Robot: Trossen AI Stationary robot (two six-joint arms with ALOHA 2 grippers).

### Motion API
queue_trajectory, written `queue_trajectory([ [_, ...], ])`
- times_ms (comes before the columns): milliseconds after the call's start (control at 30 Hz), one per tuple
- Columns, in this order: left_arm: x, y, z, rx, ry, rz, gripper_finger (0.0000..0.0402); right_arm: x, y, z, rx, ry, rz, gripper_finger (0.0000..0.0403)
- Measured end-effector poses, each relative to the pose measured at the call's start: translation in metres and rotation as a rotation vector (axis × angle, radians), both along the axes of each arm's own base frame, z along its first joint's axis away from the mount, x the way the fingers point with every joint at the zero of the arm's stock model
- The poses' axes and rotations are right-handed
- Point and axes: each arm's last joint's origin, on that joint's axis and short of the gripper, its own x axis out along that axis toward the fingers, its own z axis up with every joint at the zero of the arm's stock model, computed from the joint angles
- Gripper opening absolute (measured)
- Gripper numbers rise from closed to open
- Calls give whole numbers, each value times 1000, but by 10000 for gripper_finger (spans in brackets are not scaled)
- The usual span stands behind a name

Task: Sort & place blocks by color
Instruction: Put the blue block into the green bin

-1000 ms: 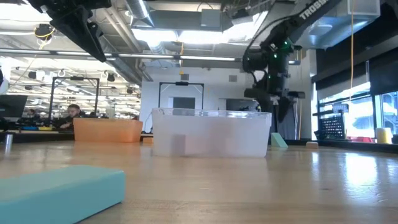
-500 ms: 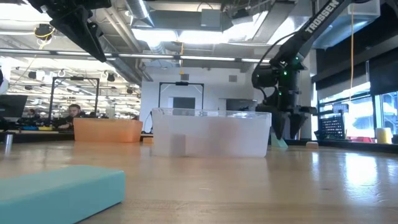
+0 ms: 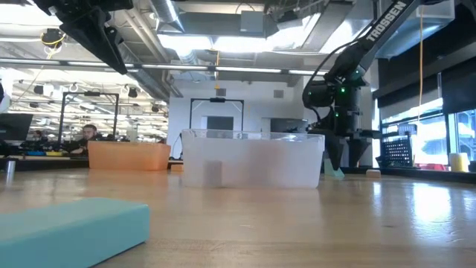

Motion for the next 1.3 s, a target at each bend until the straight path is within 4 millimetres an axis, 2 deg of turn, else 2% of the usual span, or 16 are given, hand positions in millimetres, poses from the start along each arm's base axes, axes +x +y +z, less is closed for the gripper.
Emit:
queue_trajectory([
  [400, 0, 0, 0, 0, 0, 0, 184, 0, 0, 0, -2, -3, -2, 229],
  [733, 0, 0, 0, 1, 0, -1, 185, 5, -2, 4, 14, -49, 91, 229],
  [967, 0, 0, 0, 0, 0, 0, 183, 10, -7, 7, -51, -72, 156, 229],
  [1300, 0, 0, 0, -1, 0, 0, 183, 5, -12, 4, -57, -43, 150, 229],
])
